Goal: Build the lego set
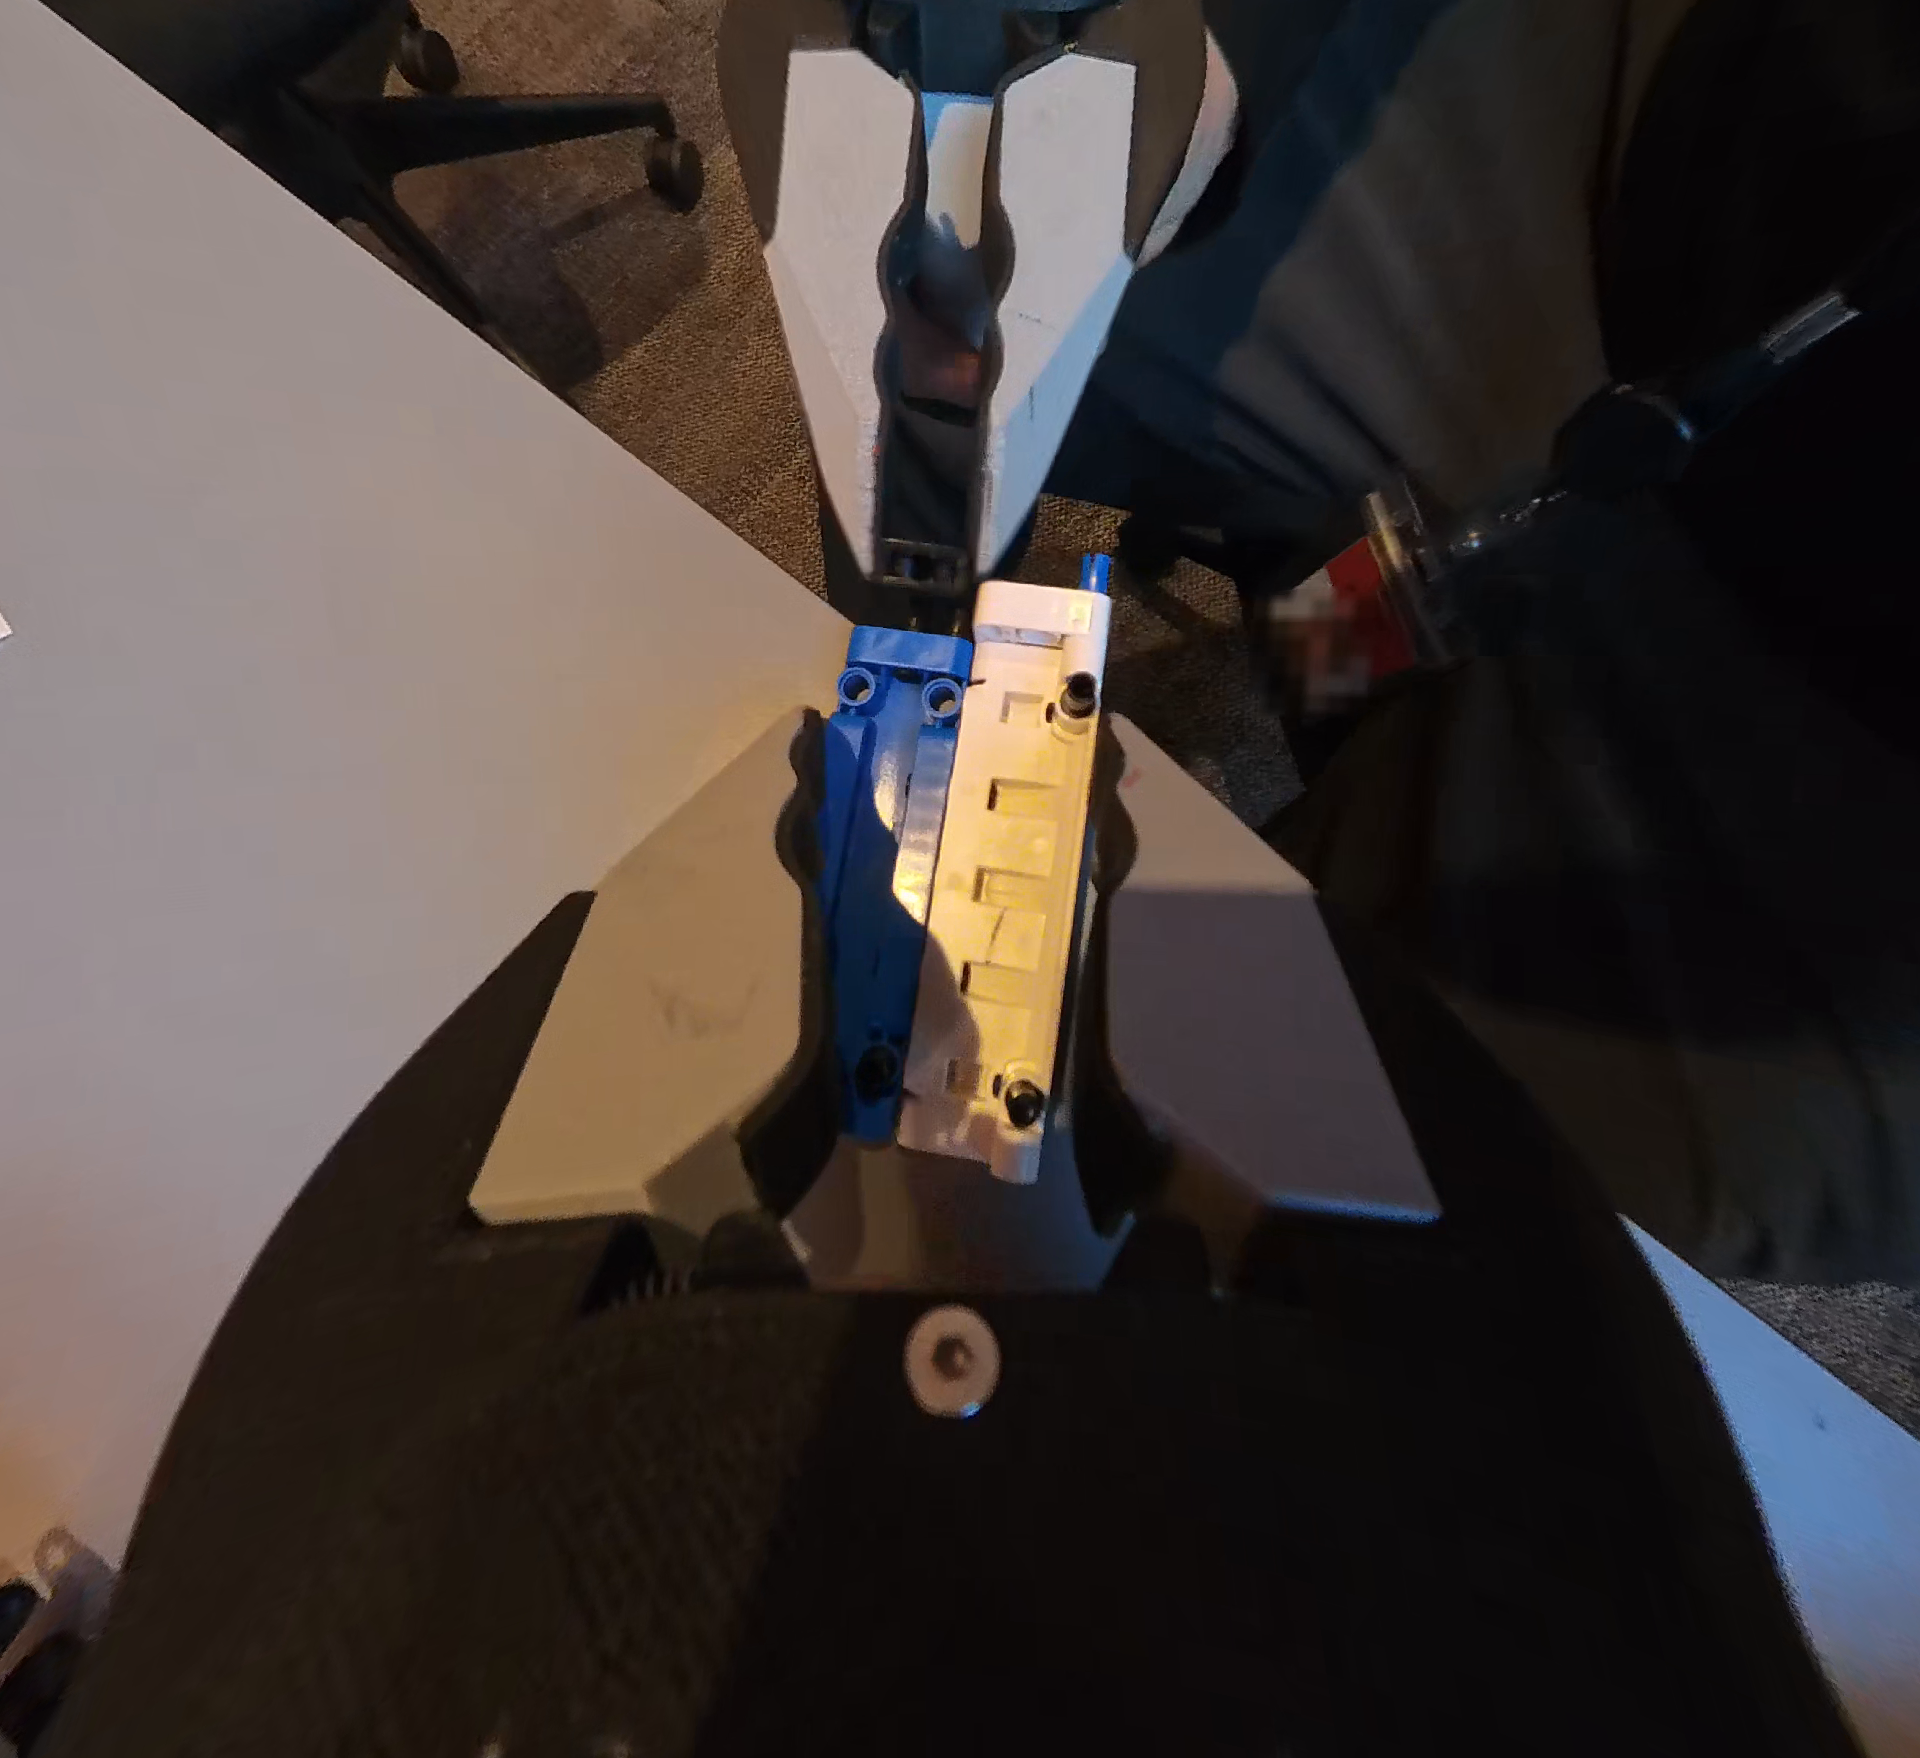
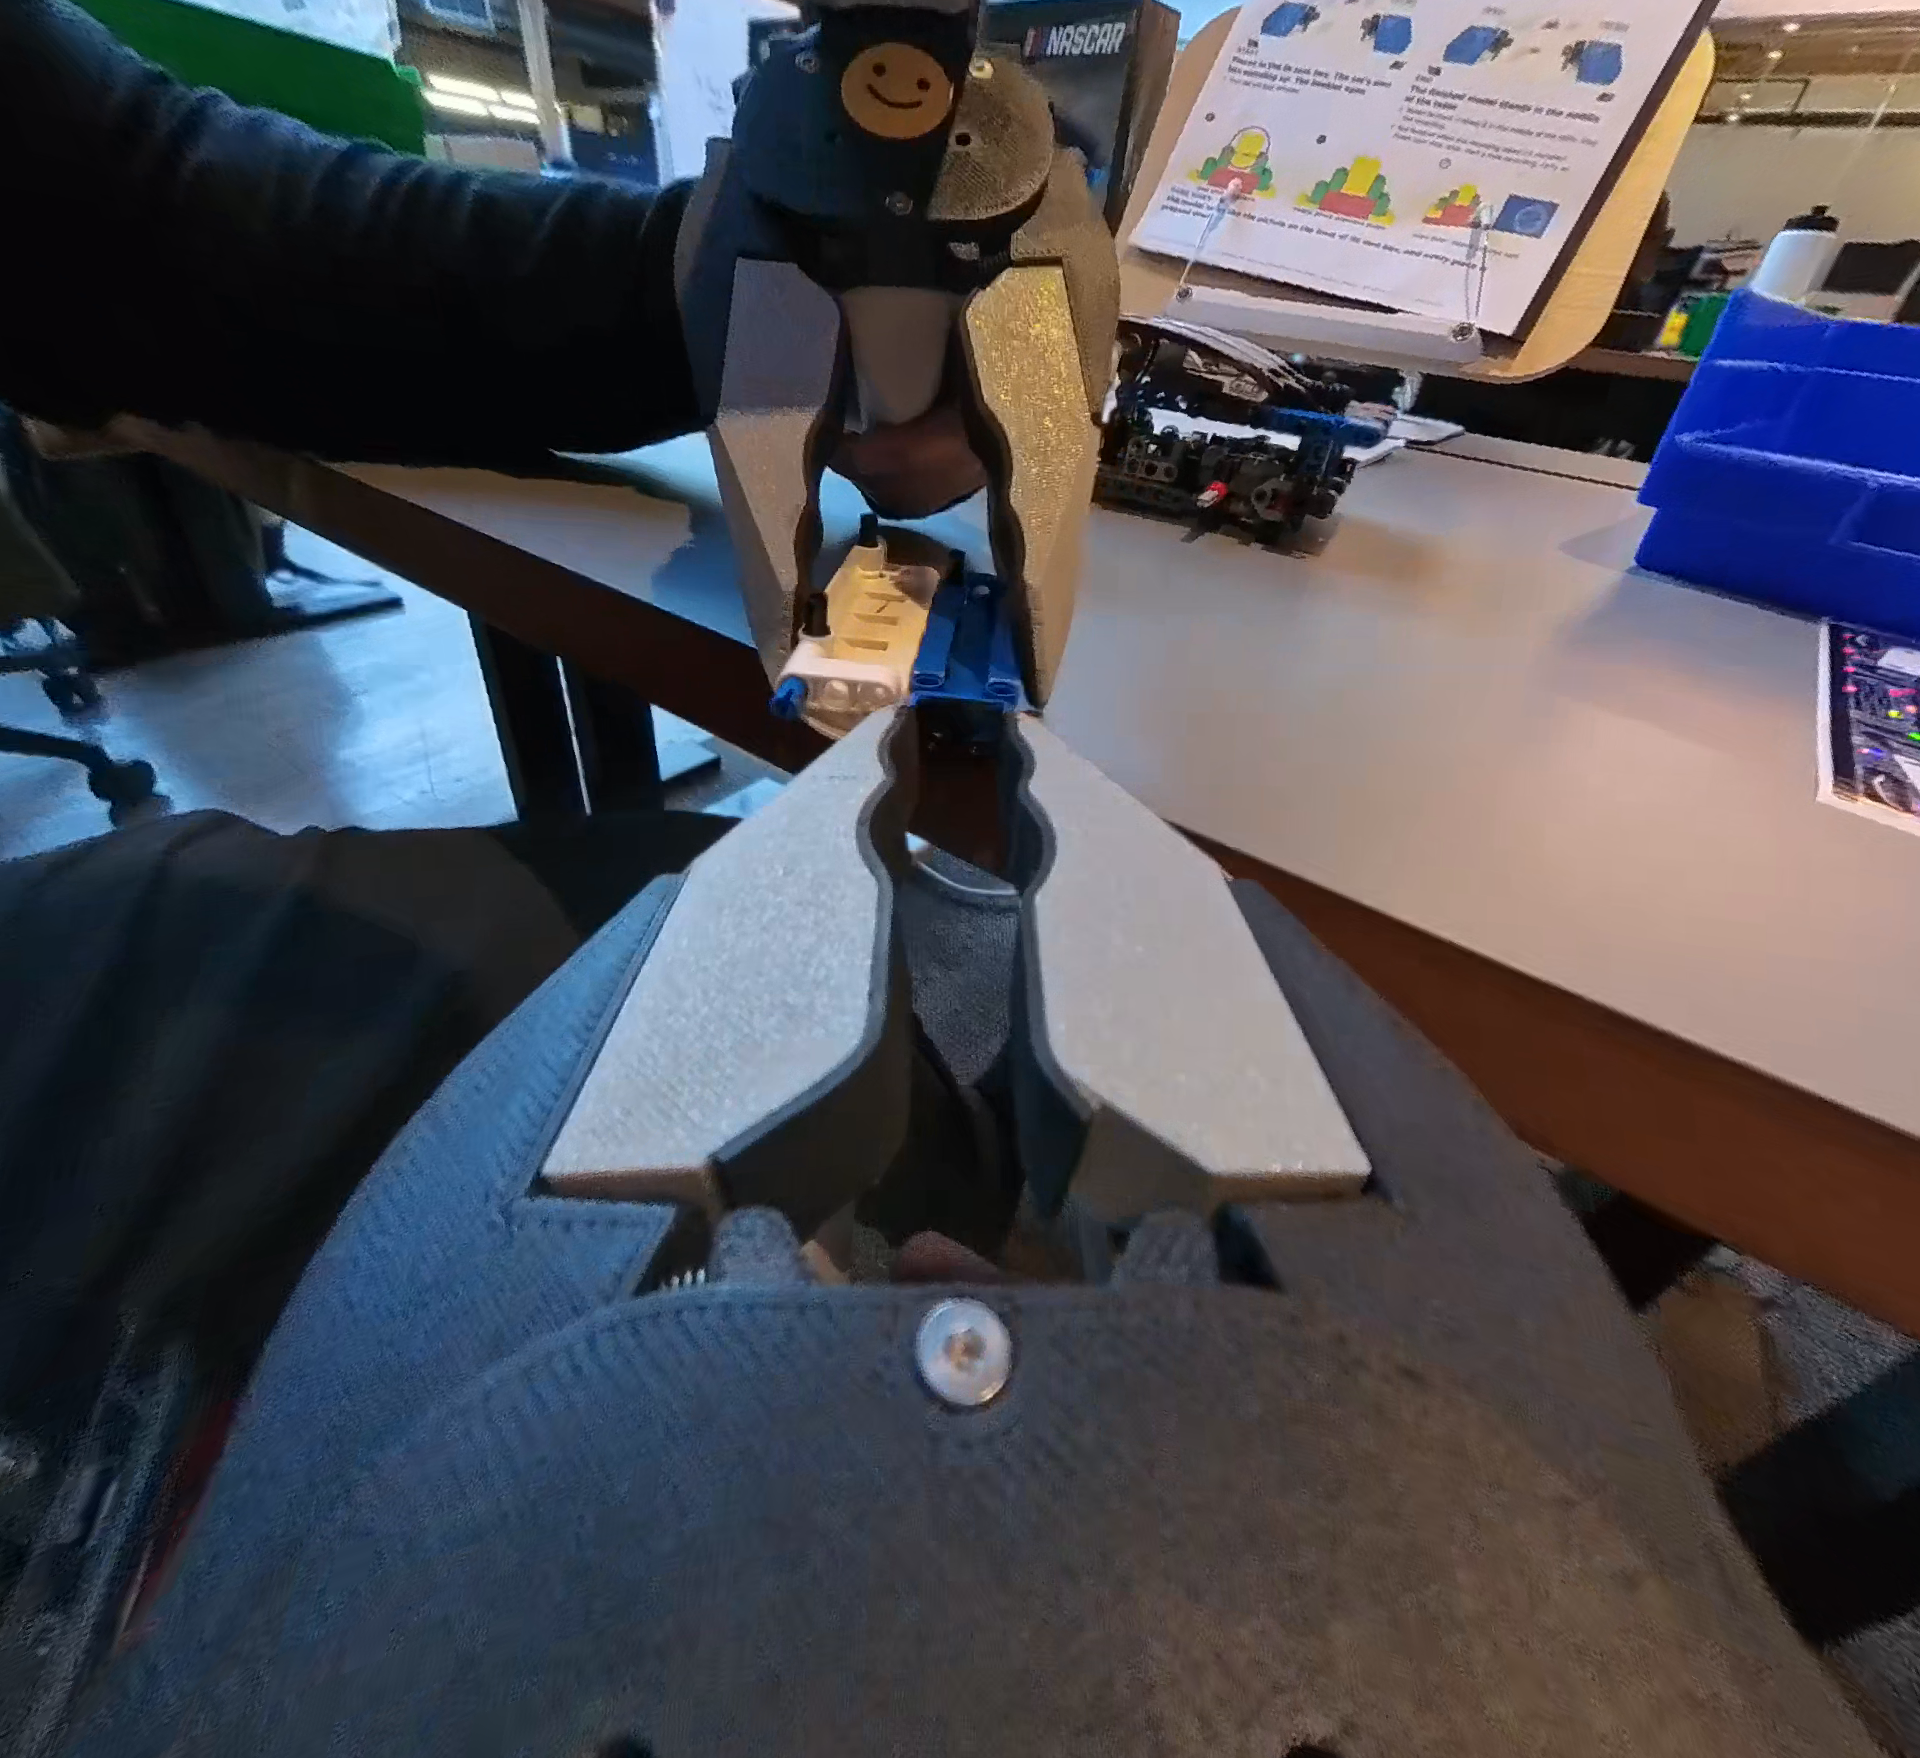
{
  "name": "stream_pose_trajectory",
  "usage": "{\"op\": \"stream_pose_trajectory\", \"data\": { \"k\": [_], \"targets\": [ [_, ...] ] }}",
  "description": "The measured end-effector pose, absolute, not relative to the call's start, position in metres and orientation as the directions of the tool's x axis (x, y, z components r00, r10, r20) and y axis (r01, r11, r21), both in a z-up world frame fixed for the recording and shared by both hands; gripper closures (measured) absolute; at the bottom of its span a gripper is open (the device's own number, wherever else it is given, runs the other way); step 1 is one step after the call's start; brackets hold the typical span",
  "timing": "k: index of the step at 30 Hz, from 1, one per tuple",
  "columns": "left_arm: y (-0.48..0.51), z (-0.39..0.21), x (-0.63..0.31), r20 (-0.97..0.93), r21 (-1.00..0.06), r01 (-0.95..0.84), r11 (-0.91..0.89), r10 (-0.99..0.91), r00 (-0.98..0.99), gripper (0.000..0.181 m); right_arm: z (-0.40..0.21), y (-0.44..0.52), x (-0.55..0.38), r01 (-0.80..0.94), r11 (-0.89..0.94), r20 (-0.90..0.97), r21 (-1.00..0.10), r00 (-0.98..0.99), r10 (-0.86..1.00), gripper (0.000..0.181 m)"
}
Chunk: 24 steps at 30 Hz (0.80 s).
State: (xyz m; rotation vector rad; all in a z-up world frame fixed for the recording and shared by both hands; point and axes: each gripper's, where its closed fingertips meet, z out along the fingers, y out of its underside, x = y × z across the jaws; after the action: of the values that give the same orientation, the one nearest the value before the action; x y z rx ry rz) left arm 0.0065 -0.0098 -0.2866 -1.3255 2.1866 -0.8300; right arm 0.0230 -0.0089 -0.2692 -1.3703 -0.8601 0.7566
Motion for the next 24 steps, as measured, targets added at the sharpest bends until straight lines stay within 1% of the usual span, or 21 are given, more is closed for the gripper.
{"op": "stream_pose_trajectory", "data": {
  "k": [5, 14, 19, 24],
  "targets": [
    [-0.0095, -0.2859, 0.0078, -0.076, -0.695, -0.622, 0.361, -0.897, -0.435, 0.133, -0.2719, -0.0107, 0.0216, -0.045, 0.049, 0.022, -0.998, 0.48, 0.877, 0.168],
    [-0.0097, -0.2849, 0.0103, -0.08, -0.696, -0.621, 0.36, -0.899, -0.431, 0.133, -0.2717, -0.0109, 0.0241, -0.188, 0.074, -0.018, -0.979, 0.443, 0.896, 0.168],
    [-0.0099, -0.2846, 0.0116, -0.083, -0.696, -0.621, 0.361, -0.899, -0.429, 0.133, -0.2721, -0.0114, 0.0253, -0.171, 0.078, 0.002, -0.982, 0.406, 0.914, 0.168],
    [-0.0098, -0.2842, 0.012, -0.086, -0.698, -0.618, 0.362, -0.899, -0.43, 0.133, -0.2725, -0.0114, 0.0251, -0.091, 0.17, 0.114, -0.981, 0.44, 0.891, 0.168]
  ]
}}
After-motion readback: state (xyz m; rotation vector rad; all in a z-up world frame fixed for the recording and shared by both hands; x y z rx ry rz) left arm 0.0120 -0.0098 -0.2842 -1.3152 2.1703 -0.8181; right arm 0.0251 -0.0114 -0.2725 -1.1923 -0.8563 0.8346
